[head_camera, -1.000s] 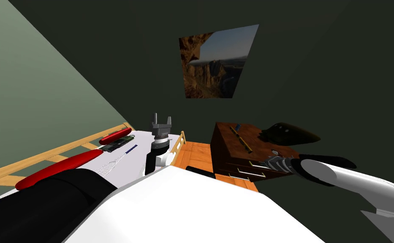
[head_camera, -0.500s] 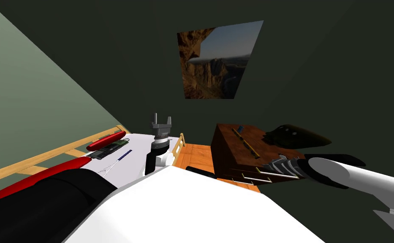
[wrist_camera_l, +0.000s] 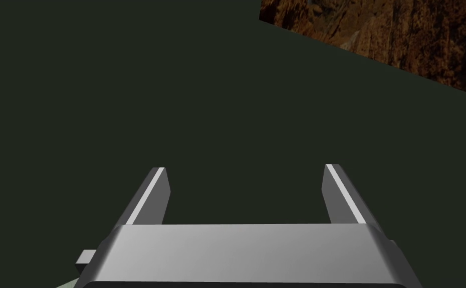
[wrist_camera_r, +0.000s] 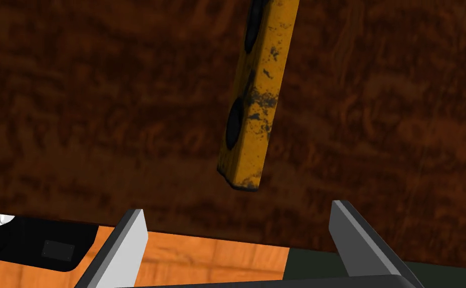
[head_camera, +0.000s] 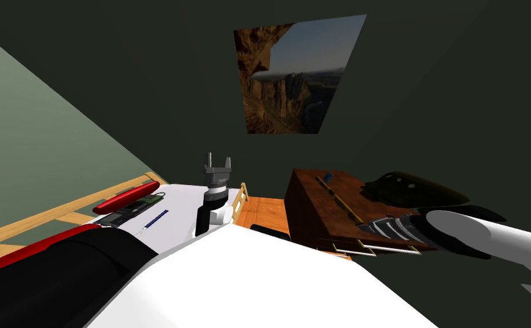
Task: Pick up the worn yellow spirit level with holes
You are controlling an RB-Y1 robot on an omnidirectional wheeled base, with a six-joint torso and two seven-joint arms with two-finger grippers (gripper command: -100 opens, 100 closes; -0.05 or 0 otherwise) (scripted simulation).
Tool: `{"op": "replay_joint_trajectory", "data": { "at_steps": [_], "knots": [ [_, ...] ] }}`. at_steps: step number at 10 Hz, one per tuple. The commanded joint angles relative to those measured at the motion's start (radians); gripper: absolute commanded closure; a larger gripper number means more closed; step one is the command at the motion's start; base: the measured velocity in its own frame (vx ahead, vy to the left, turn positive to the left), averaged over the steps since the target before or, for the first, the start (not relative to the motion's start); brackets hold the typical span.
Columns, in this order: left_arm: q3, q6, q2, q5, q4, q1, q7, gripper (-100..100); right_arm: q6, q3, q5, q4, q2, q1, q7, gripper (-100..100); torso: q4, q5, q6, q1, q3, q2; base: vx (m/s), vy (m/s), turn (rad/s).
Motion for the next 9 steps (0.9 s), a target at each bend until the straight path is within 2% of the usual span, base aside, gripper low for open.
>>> {"op": "replay_joint_trajectory", "data": {
  "at_steps": [1, 2, 3, 4, 6, 7, 9],
  "knots": [
    [0.000, 0.000, 0.000, 0.000, 0.000, 0.000, 0.000, 0, 0.050, -0.009, -0.020, 0.016, -0.016, -0.008, -0.032, -100, 0.000, 0.000, 0.000, 0.000, 0.000, 0.000, 0.172, 0.065, -0.088],
    [0.000, 0.000, 0.000, 0.000, 0.000, 0.000, 0.000, 0, 0.063, -0.009, -0.020, 0.016, -0.016, -0.008, -0.032, -100, 0.000, 0.000, 0.000, 0.001, -0.001, -0.002, 0.171, 0.032, -0.054],
    [0.000, 0.000, 0.000, 0.000, 0.000, 0.000, 0.000, 0, 0.099, -0.015, -0.036, 0.028, -0.028, -0.014, -0.057, -100, -0.001, 0.000, 0.000, -0.001, -0.001, -0.002, 0.195, 0.039, -0.064],
    [0.000, 0.000, 0.000, 0.000, 0.000, 0.000, 0.000, 0, 0.105, -0.015, -0.036, 0.028, -0.028, -0.014, -0.057, -100, -0.001, 0.000, 0.000, 0.000, -0.002, -0.004, 0.167, 0.032, -0.039],
    [0.000, 0.000, 0.000, 0.000, 0.000, 0.000, 0.000, 0, 0.169, -0.023, -0.058, 0.050, -0.043, -0.024, -0.099, -100, -0.001, 0.000, 0.000, -0.002, -0.002, -0.003, 0.228, 0.030, -0.080],
    [0.000, 0.000, 0.000, 0.000, 0.000, 0.000, 0.000, 0, 0.174, -0.023, -0.058, 0.050, -0.043, -0.024, -0.099, -100, -0.002, 0.000, 0.000, -0.001, -0.004, -0.007, 0.205, 0.054, -0.032],
    [0.000, 0.000, 0.000, 0.000, 0.000, 0.000, 0.000, 0, 0.223, -0.026, -0.072, 0.070, -0.049, -0.032, -0.132, -100, -0.001, 0.000, 0.000, 0.000, -0.002, -0.004, 0.197, 0.039, -0.062]
  ]
}}
